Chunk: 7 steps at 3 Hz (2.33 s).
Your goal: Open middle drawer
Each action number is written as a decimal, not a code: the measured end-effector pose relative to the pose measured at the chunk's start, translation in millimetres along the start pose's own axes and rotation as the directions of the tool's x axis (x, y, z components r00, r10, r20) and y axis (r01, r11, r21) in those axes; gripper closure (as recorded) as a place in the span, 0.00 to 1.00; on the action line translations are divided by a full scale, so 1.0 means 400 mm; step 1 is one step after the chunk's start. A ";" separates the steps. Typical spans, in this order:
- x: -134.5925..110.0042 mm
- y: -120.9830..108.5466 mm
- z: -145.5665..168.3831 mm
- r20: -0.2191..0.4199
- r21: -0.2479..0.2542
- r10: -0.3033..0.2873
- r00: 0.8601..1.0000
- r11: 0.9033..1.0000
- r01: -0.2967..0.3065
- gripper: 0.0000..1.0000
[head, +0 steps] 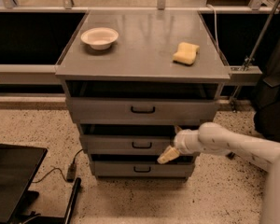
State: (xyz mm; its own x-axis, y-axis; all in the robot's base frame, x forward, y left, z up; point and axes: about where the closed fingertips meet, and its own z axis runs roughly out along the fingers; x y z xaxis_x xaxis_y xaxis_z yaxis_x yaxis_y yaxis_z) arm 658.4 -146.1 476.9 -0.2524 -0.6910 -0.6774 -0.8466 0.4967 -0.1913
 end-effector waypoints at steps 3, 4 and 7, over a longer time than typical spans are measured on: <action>-0.006 -0.046 0.097 -0.036 0.040 0.046 0.998 0.998 -0.044 0.00; 0.054 0.069 0.047 -0.009 0.008 0.082 0.997 0.997 -0.082 0.00; 0.050 0.008 0.012 0.021 0.084 0.105 0.994 0.991 -0.106 0.00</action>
Offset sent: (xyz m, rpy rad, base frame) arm 0.1092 0.0406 -0.0679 -0.0077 0.0712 -0.1244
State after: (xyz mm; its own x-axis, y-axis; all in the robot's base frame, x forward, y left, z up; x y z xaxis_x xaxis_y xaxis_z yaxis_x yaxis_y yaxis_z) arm 653.1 -155.7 459.3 -0.3296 -0.6237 -0.7087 -0.7728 0.6095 -0.1770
